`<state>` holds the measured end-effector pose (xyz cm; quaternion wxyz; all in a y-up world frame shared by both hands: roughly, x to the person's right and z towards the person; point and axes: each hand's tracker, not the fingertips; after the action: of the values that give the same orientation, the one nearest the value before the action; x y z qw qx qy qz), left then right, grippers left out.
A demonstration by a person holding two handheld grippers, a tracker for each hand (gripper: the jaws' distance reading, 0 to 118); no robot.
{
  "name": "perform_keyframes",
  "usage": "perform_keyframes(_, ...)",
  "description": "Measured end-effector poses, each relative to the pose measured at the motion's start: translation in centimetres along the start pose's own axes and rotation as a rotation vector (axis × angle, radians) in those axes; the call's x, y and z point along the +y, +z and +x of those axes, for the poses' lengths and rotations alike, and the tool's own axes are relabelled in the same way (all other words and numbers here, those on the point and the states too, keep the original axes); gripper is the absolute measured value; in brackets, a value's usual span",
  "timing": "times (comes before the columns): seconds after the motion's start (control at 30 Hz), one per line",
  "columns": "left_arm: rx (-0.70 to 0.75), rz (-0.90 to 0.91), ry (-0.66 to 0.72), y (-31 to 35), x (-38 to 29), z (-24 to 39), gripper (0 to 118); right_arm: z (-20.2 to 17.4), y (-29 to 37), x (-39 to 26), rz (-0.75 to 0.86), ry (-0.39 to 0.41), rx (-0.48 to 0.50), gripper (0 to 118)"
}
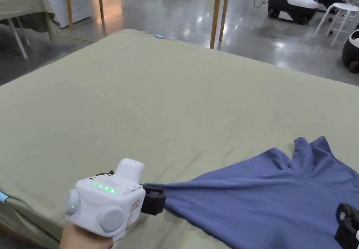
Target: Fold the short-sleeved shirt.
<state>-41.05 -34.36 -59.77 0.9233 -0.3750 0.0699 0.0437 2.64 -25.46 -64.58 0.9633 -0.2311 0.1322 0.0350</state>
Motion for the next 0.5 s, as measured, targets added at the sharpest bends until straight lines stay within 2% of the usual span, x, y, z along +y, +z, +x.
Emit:
perform_keyframes(0.07,-0.018,-0.017,-0.01,-0.2,0.6,1.1,99,0.2,-0.4,0.1,-0.009,-0.003,-0.007,1)
perform_keyframes(0.1,-0.023,-0.022,-0.007,-0.8,0.8,1.2,79,0.3,-0.5,0.2,-0.014,-0.005,-0.008,1)
perform_keyframes(0.13,-0.04,-0.03,0.001,-1.3,0.9,1.2,67,0.3,-0.6,0.2,-0.018,-0.006,-0.011,1)
perform_keyframes(0.17,-0.061,-0.04,0.007,-0.9,1.1,1.4,60,0.4,-0.7,0.2,-0.021,-0.004,-0.015,1)
perform_keyframes(0.23,-0.047,-0.019,-0.006,0.4,1.2,2.2,24,0.4,-0.7,0.3,-0.022,0.001,-0.022,1)
perform_keyframes(0.27,-0.053,-0.018,-0.007,1.0,1.1,2.6,16,0.4,-0.5,0.4,-0.02,0.001,-0.023,1)
perform_keyframes(0.3,-0.067,-0.032,0.011,0.2,1.1,2.0,16,0.5,-0.4,0.5,-0.017,-0.001,-0.022,1)
perform_keyframes(0.33,-0.084,-0.018,0.017,0.4,1.0,2.0,4,0.7,-0.4,0.6,-0.017,-0.004,-0.021,1)
perform_keyframes(0.4,-0.104,-0.048,0.015,0.7,1.1,2.0,2,1.0,0.0,1.1,-0.018,-0.015,-0.019,1)
perform_keyframes(0.43,-0.074,0.006,0.012,1.7,0.8,3.0,2,1.4,0.1,1.3,-0.02,-0.024,-0.017,1)
perform_keyframes(0.5,-0.109,0.033,0.042,3.2,1.5,3.0,2,2.5,0.2,1.5,-0.017,-0.035,-0.017,1)
